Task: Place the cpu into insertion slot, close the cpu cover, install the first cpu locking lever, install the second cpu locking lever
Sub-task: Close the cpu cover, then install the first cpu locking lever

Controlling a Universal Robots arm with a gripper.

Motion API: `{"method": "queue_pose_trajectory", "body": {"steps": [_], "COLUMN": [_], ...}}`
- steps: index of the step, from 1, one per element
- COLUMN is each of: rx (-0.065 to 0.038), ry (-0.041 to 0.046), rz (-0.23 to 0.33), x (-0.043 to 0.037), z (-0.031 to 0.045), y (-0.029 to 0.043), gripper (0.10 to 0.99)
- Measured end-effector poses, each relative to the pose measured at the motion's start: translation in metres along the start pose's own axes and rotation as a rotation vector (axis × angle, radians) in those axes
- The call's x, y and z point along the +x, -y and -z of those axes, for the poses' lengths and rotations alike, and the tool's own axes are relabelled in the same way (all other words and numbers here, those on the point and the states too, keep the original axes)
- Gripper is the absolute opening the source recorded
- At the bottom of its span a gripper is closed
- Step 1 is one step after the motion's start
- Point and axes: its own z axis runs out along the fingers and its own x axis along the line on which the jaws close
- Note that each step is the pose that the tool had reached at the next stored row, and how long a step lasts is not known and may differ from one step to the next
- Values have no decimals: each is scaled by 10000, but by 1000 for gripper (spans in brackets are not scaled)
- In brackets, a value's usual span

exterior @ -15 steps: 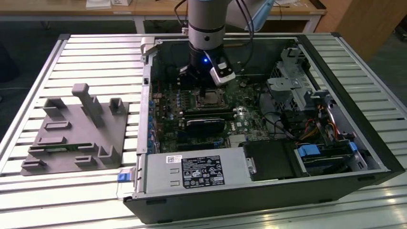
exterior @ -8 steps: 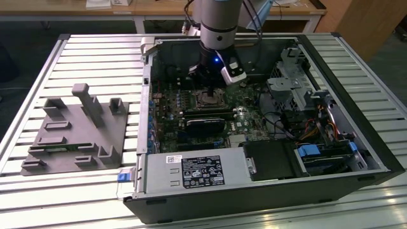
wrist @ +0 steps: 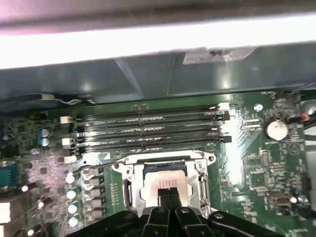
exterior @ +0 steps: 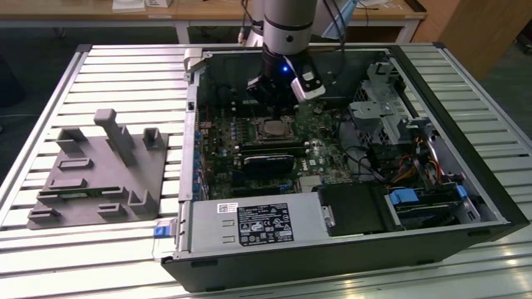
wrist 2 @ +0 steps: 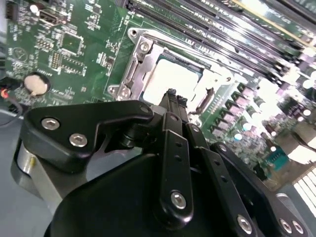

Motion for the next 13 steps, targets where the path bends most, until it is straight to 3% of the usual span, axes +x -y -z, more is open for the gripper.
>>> {"method": "queue_pose_trajectory", "body": {"steps": [2, 13], "rx": [0, 5], "ry": [5, 7], "rz": [1, 1], "x": [0, 0], "z": [42, 46], "y": [-2, -2], "gripper": [106, 106]}}
